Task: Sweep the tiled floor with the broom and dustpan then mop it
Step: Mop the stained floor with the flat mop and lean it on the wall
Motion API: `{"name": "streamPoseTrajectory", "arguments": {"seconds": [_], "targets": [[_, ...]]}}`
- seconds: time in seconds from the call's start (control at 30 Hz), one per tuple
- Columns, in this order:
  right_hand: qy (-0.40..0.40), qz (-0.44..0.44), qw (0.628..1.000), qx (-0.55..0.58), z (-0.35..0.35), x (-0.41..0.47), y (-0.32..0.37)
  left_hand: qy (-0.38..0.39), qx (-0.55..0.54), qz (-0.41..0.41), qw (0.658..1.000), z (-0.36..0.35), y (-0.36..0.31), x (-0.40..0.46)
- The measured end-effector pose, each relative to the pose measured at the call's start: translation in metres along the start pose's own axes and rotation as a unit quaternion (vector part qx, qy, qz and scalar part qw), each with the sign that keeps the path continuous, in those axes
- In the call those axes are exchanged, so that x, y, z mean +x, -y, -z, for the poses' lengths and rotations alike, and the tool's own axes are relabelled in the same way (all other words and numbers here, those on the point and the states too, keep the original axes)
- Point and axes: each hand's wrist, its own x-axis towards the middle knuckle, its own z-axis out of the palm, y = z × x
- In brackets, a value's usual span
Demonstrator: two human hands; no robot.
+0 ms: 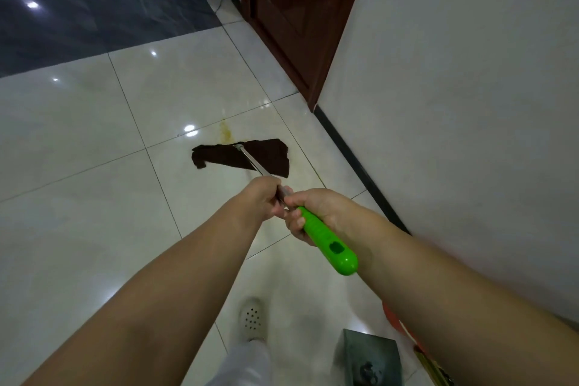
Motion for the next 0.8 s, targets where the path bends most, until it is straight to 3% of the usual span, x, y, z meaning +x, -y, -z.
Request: {"name": "streamPoseTrajectory", "arguments": {"seconds": [0.33, 0.57, 0.8], "targets": [[0.002, 0.021, 0.999, -0.039, 0.015, -0.013, -0.008, 0.029, -0.025, -0.015, 0.999, -0.005, 0.012, -0.004], [-0.018, 0.012, 0.998, -0.067, 0.046, -0.071, -0.053, 0.065, -0.061, -0.021, 0.996, -0.017, 0.075, -0.053], [0.016, -0.02, 0.999, -0.023, 0.08, -0.124, -0.135, 0.063, -0.008, -0.034, 0.997, -0.019, 0.163, -0.106]]}}
